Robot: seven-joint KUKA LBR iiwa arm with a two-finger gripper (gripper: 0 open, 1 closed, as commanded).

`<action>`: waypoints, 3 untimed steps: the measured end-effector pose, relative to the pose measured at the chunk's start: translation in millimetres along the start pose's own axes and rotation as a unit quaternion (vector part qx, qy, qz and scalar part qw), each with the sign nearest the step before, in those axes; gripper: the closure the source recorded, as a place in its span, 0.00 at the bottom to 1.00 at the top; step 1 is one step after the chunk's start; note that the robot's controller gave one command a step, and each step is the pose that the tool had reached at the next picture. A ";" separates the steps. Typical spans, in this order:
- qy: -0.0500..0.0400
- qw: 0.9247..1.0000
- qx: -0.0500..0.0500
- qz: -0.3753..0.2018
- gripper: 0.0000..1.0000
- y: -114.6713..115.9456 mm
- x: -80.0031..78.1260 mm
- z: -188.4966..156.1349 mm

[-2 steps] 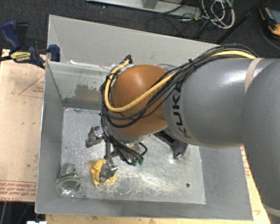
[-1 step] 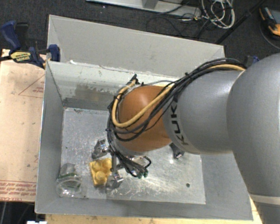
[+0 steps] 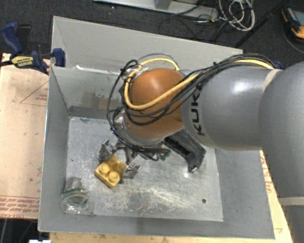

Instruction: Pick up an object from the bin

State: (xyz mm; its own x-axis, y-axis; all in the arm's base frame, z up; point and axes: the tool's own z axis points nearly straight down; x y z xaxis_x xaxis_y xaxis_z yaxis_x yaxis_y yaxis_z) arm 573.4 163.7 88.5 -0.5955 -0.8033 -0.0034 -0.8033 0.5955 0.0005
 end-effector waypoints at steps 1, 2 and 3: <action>0.000 1.000 0.000 0.000 1.00 0.2 0.1 0.2; 0.003 1.000 -0.003 -0.004 1.00 0.7 5.7 -38.7; 0.000 1.000 0.000 -0.010 1.00 9.3 4.1 -83.1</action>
Offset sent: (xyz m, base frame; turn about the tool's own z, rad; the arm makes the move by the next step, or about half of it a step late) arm -0.0033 -0.0117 0.1085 -0.0228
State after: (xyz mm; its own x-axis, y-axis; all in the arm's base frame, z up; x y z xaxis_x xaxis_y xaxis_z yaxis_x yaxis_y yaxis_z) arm 563.4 165.7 171.6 -0.5795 -0.8150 -0.0033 -0.8150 0.5795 -0.0002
